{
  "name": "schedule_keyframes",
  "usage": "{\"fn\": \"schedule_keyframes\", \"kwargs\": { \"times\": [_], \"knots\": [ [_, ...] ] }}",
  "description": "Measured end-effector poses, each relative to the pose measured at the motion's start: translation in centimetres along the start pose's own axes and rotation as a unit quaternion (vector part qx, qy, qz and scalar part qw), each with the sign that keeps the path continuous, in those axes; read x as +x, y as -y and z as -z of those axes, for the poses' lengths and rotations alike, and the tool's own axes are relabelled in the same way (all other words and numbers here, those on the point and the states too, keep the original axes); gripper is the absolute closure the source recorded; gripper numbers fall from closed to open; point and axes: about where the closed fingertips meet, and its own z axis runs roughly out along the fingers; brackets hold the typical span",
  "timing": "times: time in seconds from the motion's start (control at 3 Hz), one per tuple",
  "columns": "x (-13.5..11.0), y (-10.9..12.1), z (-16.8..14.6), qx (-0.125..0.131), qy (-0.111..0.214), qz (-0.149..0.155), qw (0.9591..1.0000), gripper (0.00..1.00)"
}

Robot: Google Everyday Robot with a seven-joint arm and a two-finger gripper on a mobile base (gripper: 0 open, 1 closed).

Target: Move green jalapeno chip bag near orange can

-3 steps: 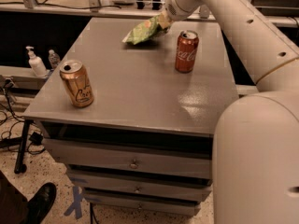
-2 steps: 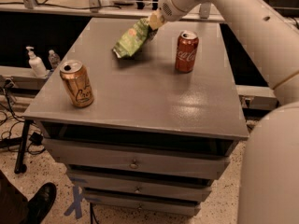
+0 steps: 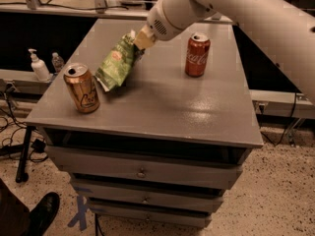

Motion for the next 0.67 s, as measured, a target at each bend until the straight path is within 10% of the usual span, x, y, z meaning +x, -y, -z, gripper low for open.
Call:
{"fn": "schedule_keyframes", "kwargs": {
  "times": [0.67],
  "knots": [
    [0.6,-5.1,-0.5,-0.016,-0.007,0.045,0.9988,1.0]
  ]
}}
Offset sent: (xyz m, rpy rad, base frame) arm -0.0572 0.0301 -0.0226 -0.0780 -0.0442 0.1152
